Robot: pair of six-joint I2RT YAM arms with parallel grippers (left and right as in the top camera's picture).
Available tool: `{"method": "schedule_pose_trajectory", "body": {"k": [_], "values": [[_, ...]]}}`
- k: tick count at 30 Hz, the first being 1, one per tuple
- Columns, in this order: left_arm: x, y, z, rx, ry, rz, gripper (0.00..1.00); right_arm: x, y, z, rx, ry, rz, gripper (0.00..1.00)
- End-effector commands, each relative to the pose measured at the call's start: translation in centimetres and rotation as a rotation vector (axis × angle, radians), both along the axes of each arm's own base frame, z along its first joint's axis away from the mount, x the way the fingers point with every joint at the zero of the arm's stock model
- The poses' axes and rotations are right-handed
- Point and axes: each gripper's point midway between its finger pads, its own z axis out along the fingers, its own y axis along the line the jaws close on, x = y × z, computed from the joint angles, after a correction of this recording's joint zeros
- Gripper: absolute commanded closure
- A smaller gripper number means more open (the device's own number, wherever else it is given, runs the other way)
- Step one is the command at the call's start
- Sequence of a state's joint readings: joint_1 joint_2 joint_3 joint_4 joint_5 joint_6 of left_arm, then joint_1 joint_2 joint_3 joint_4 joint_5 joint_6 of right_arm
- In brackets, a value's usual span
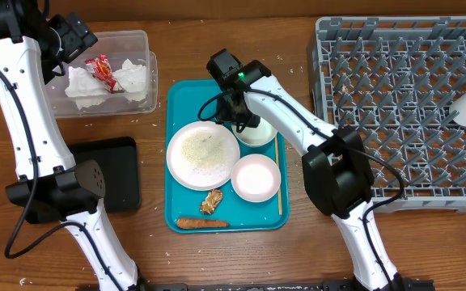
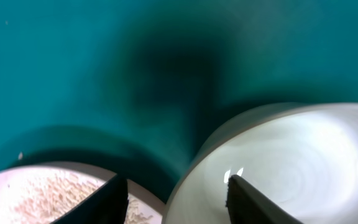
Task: Sort waste into correct bins and load items into the dishwasher
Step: 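Carry the white cup right over the grey dish rack, then lower the cup upside down into the rack and release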
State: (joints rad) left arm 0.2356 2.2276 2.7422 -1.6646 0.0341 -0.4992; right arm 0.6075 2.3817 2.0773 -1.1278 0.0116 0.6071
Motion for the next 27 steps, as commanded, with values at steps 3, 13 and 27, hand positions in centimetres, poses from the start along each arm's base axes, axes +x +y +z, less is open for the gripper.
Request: {"method": "schedule_pose_trajectory", "body": {"k": [3,13,27], "values": [[0.0,0.0,0.5,-0.007,-0.017,0.008,0.00,0.3,-0.1,0.1,-0.006,-0.007,-0.021,0.73],[0.0,0.0,0.5,-0.008,-0.017,0.009,0.00,1.8,-0.3,8.3,0.039,-0.084,0.001,0.96],[0.0,0.0,0.5,-0.008,-0.017,0.009,0.00,7.4,-16.3,24.4,0.169,-0.356,-0.081,0.96]]}}
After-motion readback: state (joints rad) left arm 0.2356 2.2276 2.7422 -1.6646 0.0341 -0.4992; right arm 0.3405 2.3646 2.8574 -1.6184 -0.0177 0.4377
